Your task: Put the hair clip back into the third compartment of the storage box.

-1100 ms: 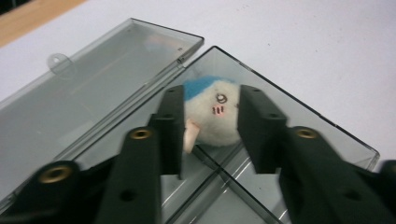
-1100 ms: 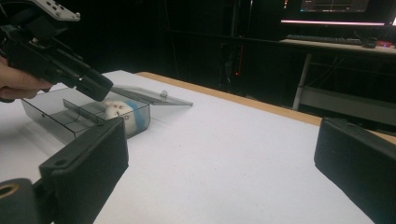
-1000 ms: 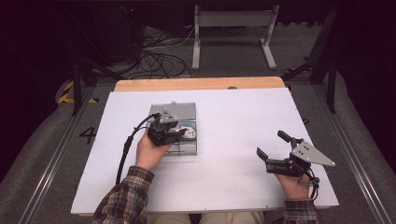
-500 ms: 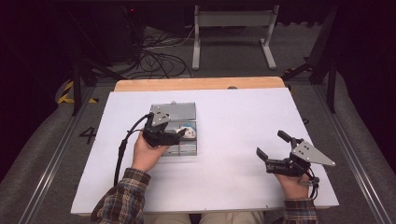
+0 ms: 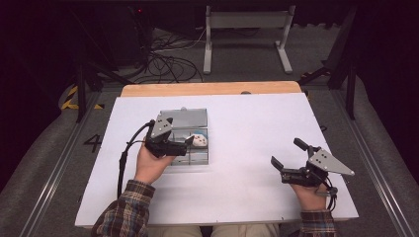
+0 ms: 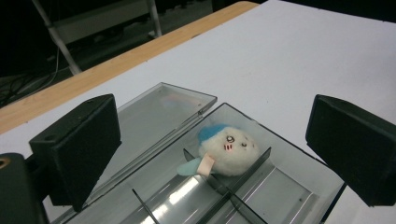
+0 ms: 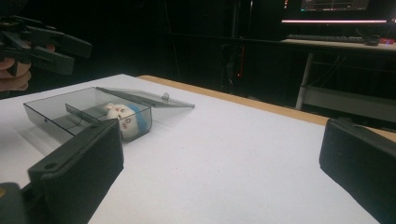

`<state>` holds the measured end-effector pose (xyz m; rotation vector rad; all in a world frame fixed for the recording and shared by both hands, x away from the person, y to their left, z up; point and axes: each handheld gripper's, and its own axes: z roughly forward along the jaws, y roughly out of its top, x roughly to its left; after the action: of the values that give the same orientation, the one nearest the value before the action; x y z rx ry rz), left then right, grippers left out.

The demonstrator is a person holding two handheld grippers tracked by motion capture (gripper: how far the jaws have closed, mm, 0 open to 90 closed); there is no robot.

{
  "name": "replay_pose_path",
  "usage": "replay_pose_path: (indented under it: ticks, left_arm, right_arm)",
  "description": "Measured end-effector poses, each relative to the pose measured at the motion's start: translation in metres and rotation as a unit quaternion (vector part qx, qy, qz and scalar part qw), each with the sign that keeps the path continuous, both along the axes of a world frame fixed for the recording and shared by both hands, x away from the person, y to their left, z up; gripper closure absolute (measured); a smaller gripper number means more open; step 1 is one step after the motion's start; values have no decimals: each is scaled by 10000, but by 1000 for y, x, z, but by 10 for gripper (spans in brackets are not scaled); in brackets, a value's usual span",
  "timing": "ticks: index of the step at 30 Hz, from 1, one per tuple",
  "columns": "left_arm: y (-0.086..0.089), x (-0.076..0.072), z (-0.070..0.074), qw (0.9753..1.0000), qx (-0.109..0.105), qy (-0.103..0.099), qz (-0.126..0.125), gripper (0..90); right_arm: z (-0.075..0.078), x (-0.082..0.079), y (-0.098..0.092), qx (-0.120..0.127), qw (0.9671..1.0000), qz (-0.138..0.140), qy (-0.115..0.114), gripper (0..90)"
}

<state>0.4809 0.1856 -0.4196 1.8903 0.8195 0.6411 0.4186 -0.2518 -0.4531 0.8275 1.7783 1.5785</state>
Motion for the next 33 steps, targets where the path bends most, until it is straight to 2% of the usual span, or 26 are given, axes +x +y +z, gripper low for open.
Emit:
replay_pose_path:
  ticks: [8, 15, 25, 33]
  left_arm:
    - [6, -6, 5, 9997, -181, -152, -6, 27]
    - [10, -14, 4, 9993, -296, -231, -23, 27]
    - [20, -24, 5, 9986, -368, -390, 6, 23]
    - [27, -30, 0, 9985, -400, -376, 31, 19]
  right_arm:
    - [0, 1, 0, -76, 10000, -18, 13, 4]
    - [0, 0, 0, -89, 10000, -40, 8, 4]
    - [0, 0, -1, -64, 10000, -61, -3, 3]
    - [0, -1, -1, -47, 10000, -68, -15, 2]
